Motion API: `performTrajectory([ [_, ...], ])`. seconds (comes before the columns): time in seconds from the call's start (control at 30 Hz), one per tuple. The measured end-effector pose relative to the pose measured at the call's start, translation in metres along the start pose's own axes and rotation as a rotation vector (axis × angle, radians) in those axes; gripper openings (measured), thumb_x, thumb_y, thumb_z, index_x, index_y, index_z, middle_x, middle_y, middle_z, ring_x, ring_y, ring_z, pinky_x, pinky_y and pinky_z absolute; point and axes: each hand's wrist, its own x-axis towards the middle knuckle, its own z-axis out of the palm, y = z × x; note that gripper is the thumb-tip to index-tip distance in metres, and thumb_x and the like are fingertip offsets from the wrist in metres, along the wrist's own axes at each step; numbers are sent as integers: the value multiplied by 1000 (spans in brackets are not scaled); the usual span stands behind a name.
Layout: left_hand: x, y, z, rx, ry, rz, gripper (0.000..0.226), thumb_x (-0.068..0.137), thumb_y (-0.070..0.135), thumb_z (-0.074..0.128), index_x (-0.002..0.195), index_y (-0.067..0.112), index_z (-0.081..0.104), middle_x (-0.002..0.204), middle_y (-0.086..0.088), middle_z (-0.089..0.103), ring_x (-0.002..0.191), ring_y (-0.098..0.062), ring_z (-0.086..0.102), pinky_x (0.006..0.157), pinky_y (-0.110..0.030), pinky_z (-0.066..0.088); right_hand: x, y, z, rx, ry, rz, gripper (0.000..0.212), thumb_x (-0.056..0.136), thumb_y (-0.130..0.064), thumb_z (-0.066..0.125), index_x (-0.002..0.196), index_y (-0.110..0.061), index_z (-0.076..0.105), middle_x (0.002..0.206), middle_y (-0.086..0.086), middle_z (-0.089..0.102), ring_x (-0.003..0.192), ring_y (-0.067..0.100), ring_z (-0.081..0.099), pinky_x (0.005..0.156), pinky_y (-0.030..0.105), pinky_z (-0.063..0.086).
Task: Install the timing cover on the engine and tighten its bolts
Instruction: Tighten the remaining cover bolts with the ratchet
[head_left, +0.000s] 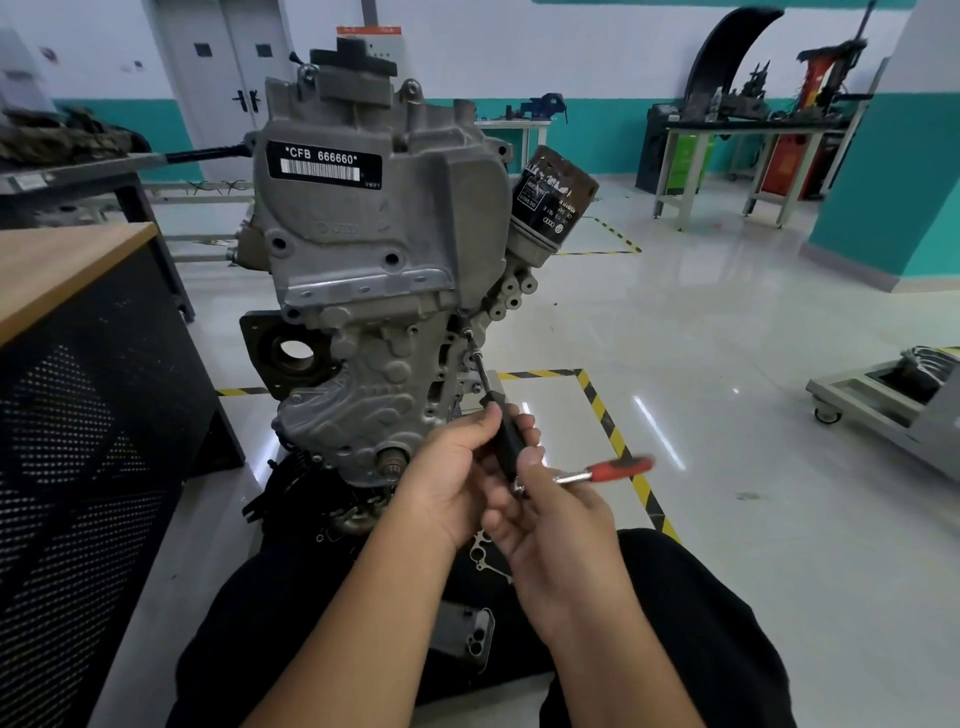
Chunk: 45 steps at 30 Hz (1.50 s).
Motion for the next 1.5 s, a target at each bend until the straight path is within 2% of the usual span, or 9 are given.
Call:
performTrajectory([
  [0.13, -1, -2, 4, 80, 19, 38, 24, 88, 34, 68, 75, 17, 79, 84, -9, 76, 56, -20, 67, 34, -19, 40, 8, 14, -8, -686, 179, -437, 15, 92, -17, 75, 99, -25, 65, 87, 4, 77, 73, 23, 76, 68, 47, 64],
  [0.33, -5, 4, 1, -43, -42, -1, 27, 103, 23, 53, 104, 3, 71, 98, -15, 77, 67, -23, 75, 46, -28, 56, -2, -8, 3, 454, -48, 213, 19, 98, -19, 66, 111, -7, 75, 80, 18, 72, 51, 14, 67, 42, 20, 53],
  [0.53, -4, 0, -2, 143, 95, 55, 46, 89, 38, 72, 109, -3, 70, 94, -23, 69, 39, -19, 57, 33, -18, 37, 7, 9, -4, -540, 136, -329, 29, 92, -15, 75, 93, -41, 62, 79, 7, 75, 64, 24, 74, 60, 43, 63],
  [0.7, -5, 4, -5, -51, -24, -17, 26, 102, 26, 54, 107, 5, 69, 99, -15, 77, 80, -27, 76, 66, -36, 62, 2, 3, 3, 480, -92, 283, 23, 96, -17, 67, 106, 1, 77, 89, 23, 73, 55, 18, 69, 43, 21, 54],
  [0.87, -6, 0, -2, 136, 65, 17, 28, 92, 34, 68, 101, 7, 72, 90, -15, 76, 50, -21, 67, 34, -18, 38, 10, 13, -6, -565, 157, -317, 15, 93, -16, 74, 98, -24, 62, 85, 6, 76, 69, 21, 76, 63, 43, 64],
  [0.93, -7, -1, -1, 140, 85, 15, 43, 80, 44, 74, 101, 7, 74, 85, -12, 76, 36, -15, 57, 32, -15, 34, 9, 12, -6, -345, 132, -210, 8, 95, -19, 72, 101, -16, 67, 86, 10, 76, 68, 21, 74, 62, 41, 64],
  [1.07, -8, 6, 0, -84, -31, -16, 33, 102, 29, 57, 121, 4, 65, 104, -15, 75, 69, -22, 75, 46, -28, 57, -3, -10, 2, 479, -113, 298, 24, 95, -21, 65, 93, -2, 81, 84, 22, 69, 50, 12, 67, 41, 18, 52],
  [1.3, -3, 1, -2, 83, 53, 21, 24, 94, 28, 67, 98, 6, 74, 91, -18, 76, 47, -21, 64, 33, -19, 38, 7, 12, -10, -642, 155, -391, 11, 94, -19, 73, 98, -18, 62, 82, 11, 75, 66, 25, 74, 60, 43, 63],
  [1.5, -6, 3, -1, 22, -7, 1, 25, 105, 15, 51, 112, -1, 68, 101, -21, 75, 51, -21, 67, 39, -26, 51, 2, -8, -2, 417, -53, 208, 29, 95, -20, 67, 119, -5, 74, 90, 18, 72, 55, 14, 67, 44, 20, 53],
])
